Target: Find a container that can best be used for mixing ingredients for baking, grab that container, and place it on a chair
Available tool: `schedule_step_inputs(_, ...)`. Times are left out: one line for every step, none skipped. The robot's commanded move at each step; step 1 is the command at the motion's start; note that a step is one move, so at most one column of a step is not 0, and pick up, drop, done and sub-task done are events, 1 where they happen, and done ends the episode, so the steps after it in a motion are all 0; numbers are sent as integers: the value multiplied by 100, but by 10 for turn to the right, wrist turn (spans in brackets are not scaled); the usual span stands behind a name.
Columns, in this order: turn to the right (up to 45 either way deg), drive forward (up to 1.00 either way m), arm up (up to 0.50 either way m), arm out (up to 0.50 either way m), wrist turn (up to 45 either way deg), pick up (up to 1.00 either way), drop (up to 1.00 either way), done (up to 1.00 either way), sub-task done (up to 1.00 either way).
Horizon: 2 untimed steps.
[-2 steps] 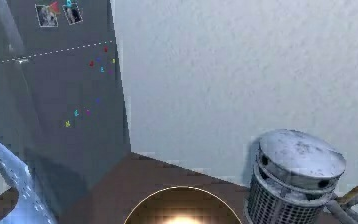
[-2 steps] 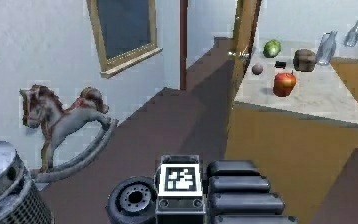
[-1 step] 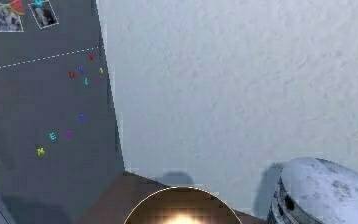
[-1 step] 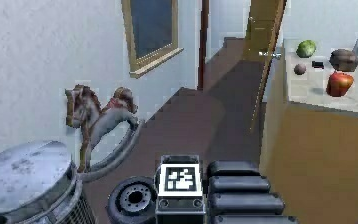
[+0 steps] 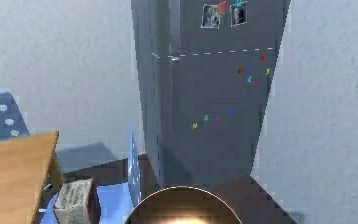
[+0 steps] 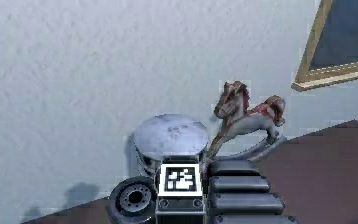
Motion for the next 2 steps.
schedule_step_inputs(-450, 0, 0, 0, 0, 0, 0, 0, 0)
schedule_step_inputs(-450, 0, 0, 0, 0, 0, 0, 0, 0)
